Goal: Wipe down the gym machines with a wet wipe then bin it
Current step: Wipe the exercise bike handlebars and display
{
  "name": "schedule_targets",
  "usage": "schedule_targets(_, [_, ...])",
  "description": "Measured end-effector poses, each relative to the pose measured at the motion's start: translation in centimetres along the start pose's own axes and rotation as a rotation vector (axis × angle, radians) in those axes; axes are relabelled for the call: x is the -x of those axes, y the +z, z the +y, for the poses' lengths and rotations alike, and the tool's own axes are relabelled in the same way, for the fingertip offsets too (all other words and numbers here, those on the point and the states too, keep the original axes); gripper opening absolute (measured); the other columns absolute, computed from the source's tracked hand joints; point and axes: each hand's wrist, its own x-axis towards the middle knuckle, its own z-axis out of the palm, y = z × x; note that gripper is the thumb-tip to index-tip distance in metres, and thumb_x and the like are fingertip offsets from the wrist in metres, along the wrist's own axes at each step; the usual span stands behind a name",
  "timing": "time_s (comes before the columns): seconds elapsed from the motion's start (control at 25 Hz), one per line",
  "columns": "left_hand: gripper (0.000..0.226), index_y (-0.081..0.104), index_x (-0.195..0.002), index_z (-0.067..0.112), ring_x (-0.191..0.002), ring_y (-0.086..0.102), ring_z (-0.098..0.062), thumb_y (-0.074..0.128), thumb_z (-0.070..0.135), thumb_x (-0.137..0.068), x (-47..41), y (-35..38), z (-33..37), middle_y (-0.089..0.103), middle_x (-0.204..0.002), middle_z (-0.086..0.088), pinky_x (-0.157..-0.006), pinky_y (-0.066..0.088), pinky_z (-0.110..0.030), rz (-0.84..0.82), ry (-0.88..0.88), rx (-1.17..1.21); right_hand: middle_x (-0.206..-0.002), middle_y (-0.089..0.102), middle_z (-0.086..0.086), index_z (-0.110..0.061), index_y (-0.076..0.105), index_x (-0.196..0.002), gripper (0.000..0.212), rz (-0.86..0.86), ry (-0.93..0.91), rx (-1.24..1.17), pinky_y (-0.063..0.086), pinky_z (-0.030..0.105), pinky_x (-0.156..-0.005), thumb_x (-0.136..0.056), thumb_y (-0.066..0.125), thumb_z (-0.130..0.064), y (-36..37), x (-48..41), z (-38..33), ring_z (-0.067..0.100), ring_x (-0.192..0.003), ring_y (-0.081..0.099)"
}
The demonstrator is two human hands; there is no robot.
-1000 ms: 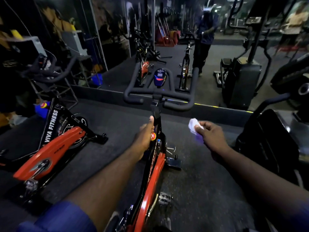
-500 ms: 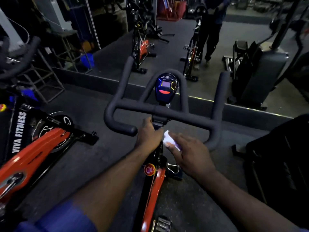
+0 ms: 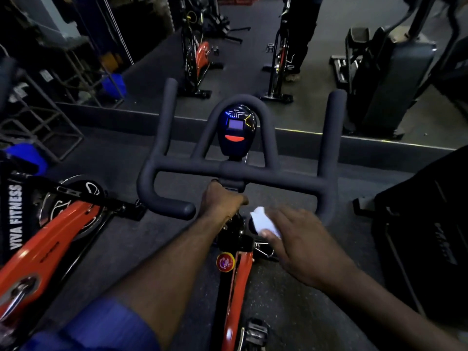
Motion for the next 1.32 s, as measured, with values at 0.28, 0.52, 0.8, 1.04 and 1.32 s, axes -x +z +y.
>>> schedule_targets(0.28, [0.026,0.074,-0.082,0.018,-0.063,0.072,-0.015,0.085,0.027,-0.06,0.5,-0.4,0.5,0.076,-0.077,0.0,-0.055,0.063,-0.033,-0.025,0.013,-0.006,-0.11,0.067,0.012,-0.015,0.061,-0.113,0.03,-0.115,0.003,0.199,0.053,0.044,-0.074,-0.106,0.041,-0.037,0.2,-4.6,-4.0,0.036,-0.098,0.069])
schedule_targets(0.52, [0.039,0.076,-0.087,0.016,-0.063,0.073,-0.018,0.086,0.034,-0.055,0.5,-0.6,0.2,0.076,-0.077,-0.001,-0.06,0.063,-0.033,-0.025,0.018,0.006,-0.104,0.069,0.011,-0.027,0.05,-0.089,0.027,-0.172,0.106,-0.125,0.048,0.04,-0.079,-0.111,0.039,-0.038,-1.4,-4.3,-1.2,0.034,-0.098,0.065])
schedule_targets(0.8, [0.04,0.071,-0.094,0.019,-0.066,0.072,-0.02,0.088,0.031,-0.06,0.0,-0.2,-0.2,0.074,-0.081,0.0,-0.062,0.066,-0.043,-0.043,0.046,0.044,-0.161,0.045,0.003,-0.02,0.062,-0.14,0.04,0.243,0.094,0.01,0.041,0.039,-0.117,-0.1,0.06,-0.018,-0.2,4.5,3.1,0.025,-0.143,0.049])
schedule_targets(1.04, [0.038,0.072,-0.098,0.016,-0.067,0.069,-0.02,0.079,0.03,-0.064,-0.2,-0.5,-0.3,0.074,-0.09,-0.006,-0.056,0.052,-0.024,-0.042,0.033,0.018,-0.156,0.051,0.003,-0.017,0.053,-0.151,0.058,0.202,-0.058,-0.095,0.038,0.037,-0.115,-0.093,0.045,-0.017,2.6,0.0,-5.4,0.023,-0.135,0.051])
schedule_targets(1.32, [0.037,0.07,-0.092,0.018,-0.068,0.071,-0.019,0.091,0.038,-0.069,-0.4,0.1,-0.5,0.075,-0.085,-0.001,-0.062,0.057,-0.029,-0.025,0.054,0.075,-0.158,0.05,-0.006,-0.025,0.051,-0.153,0.061,0.332,0.175,-0.06,0.021,0.034,-0.128,-0.095,0.047,-0.009,0.5,5.9,4.4,0.012,-0.152,0.036])
